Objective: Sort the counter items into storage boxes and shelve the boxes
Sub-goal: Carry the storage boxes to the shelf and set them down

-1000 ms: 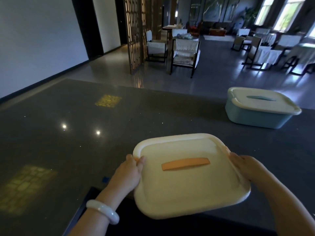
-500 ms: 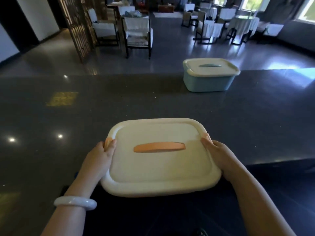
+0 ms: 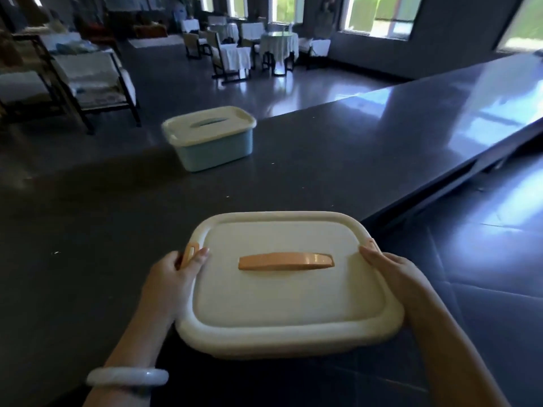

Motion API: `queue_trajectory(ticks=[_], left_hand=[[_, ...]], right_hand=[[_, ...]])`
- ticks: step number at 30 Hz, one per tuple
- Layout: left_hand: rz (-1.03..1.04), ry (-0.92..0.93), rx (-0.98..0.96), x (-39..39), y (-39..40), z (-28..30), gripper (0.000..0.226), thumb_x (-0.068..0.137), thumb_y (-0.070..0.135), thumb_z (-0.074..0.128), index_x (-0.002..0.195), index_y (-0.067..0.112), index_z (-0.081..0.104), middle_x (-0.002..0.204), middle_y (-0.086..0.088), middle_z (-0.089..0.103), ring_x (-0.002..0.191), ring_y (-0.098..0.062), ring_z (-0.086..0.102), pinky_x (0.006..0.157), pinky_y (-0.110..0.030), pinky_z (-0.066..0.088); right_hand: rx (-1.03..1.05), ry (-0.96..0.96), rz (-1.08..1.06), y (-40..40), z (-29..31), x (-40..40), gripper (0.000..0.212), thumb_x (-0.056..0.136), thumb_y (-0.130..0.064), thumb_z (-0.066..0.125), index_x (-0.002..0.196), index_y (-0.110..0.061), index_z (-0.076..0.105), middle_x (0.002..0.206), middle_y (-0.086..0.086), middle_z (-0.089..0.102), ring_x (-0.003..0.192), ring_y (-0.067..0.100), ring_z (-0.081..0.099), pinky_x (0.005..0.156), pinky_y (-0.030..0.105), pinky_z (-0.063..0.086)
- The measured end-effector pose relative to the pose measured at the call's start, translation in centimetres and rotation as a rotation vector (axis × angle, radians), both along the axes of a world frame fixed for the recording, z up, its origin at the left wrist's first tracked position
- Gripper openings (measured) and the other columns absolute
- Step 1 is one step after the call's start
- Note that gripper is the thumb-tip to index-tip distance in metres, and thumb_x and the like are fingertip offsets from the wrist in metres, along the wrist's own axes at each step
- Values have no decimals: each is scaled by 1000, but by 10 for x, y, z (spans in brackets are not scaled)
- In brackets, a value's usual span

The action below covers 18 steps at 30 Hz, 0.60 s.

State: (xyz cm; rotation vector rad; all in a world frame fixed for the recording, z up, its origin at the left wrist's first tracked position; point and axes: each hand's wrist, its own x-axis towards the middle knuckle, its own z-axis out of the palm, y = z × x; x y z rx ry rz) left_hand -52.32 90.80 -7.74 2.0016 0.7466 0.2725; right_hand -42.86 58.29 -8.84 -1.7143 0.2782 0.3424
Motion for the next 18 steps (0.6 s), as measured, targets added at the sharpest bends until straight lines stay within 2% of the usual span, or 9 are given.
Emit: queue_trajectory(ticks=[4,5,8,13,18], left_hand=[[-141,-59,-50,81,-96,10,42,86,44,66,73,4,60,69,-11,62,65,-28,56,57,-35,39],[-179,-76,-80,100,-122,11,42,86,43,66,73,4,60,68,-11,61,64,-28,56,59,-35,40],[-292,-113,-123,151,-196,13,42,89,42,63,72,5,58,65,-9,60,59,-24,54,56,-33,40],[-481,-124,-174,222,-301,17,46,92,43,59,75,0,57,62,-8,56,55,-20,51,49,-28,37],[-690,-133,-301,296,-389,18,45,89,46,62,68,7,53,54,-1,51,49,-15,48,43,-24,37]], right_hand=[[-16,-48,-188,-106,10,29,39,79,-45,72,91,-7,72,79,10,74,72,25,69,71,40,59],[0,-67,-235,-133,12,36,37,79,-42,73,91,-6,72,77,8,74,69,24,68,69,39,58],[2,-122,-363,-208,21,49,30,80,-36,73,86,-7,71,68,3,73,57,17,67,48,24,52],[-56,-167,-501,-306,36,56,34,79,-38,72,92,-7,69,82,12,70,74,27,64,68,38,55],[-94,-151,-637,-376,25,70,38,80,-44,71,97,-11,68,91,13,70,84,35,67,68,40,56]])
